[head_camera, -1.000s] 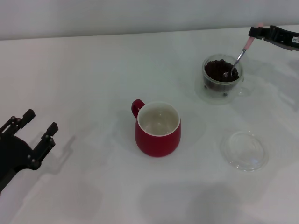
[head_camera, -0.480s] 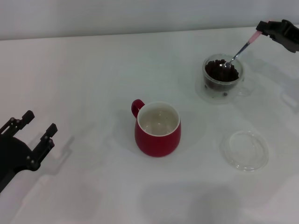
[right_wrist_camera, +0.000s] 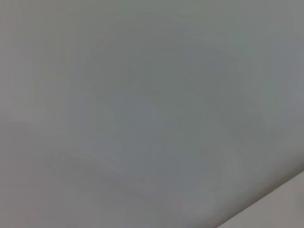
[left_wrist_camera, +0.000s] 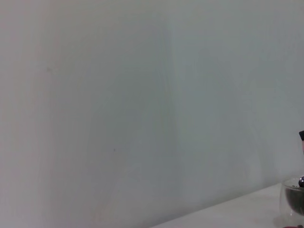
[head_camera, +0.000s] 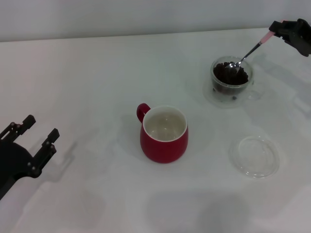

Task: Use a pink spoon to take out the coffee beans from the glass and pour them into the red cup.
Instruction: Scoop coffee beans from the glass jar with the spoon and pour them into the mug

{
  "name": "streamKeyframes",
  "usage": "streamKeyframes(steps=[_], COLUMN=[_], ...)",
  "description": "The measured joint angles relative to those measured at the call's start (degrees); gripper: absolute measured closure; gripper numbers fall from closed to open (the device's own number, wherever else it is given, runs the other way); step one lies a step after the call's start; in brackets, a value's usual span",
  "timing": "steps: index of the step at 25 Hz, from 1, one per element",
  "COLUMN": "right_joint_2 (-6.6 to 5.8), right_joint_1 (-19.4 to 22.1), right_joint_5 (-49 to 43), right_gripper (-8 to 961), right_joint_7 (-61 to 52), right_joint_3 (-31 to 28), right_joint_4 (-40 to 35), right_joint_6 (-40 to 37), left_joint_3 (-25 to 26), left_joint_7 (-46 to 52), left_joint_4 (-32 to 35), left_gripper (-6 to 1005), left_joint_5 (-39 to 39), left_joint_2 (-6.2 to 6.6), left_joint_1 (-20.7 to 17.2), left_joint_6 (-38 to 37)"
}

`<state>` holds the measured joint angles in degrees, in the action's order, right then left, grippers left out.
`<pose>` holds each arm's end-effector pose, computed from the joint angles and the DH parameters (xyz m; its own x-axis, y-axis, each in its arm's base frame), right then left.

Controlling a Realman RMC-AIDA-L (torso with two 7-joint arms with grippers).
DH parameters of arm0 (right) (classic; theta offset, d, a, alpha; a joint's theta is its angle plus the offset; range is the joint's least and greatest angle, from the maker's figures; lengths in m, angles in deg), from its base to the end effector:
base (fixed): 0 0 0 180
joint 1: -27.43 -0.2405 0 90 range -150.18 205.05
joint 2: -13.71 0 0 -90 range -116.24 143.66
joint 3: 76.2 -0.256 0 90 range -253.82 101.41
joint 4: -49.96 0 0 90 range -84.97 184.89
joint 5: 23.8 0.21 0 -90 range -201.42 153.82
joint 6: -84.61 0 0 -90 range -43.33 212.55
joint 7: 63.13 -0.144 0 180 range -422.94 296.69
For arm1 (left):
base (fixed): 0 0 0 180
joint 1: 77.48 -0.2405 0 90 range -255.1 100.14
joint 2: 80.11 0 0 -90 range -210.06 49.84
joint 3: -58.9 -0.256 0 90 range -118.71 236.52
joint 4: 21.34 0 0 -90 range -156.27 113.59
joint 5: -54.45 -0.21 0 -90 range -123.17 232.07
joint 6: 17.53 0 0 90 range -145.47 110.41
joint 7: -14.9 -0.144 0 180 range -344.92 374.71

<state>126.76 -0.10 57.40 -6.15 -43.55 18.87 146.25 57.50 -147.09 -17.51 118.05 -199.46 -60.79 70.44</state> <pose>0.3449 0.3760 0.0794 -0.0854 -0.5264 -0.8459 -0.9906 -0.0464 0.1288 -0.3351 0.2338 -0.0381 0.7649 -0.0493 0.6422 0.4910 -0.6006 -0.6310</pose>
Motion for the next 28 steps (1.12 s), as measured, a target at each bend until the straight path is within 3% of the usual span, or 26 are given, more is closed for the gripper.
streamKeyframes(steps=[8,12,28], right_joint_2=[-2.64,-3.38,-3.55], right_joint_1=[-0.67,-0.73,-0.15], right_joint_5=[0.54,0.61,1.14], right_gripper=[807,807,808], right_joint_7=[-2.54,-5.1,-9.98], right_joint_3=[-0.78,-0.82,-2.14], right_joint_4=[5.41,6.99,7.43], right_joint_6=[-0.37,-0.79,4.44], left_joint_3=[0.0,0.0,0.0], left_joint_7=[0.0,0.0,0.0], left_joint_4=[0.06,0.09,0.13], left_gripper=[405,405,406], left_joint_5=[0.03,0.03,0.28], left_joint_2=[0.0,0.0,0.0], left_joint_1=[0.04,-0.02,-0.08], left_joint_6=[0.0,0.02,0.0])
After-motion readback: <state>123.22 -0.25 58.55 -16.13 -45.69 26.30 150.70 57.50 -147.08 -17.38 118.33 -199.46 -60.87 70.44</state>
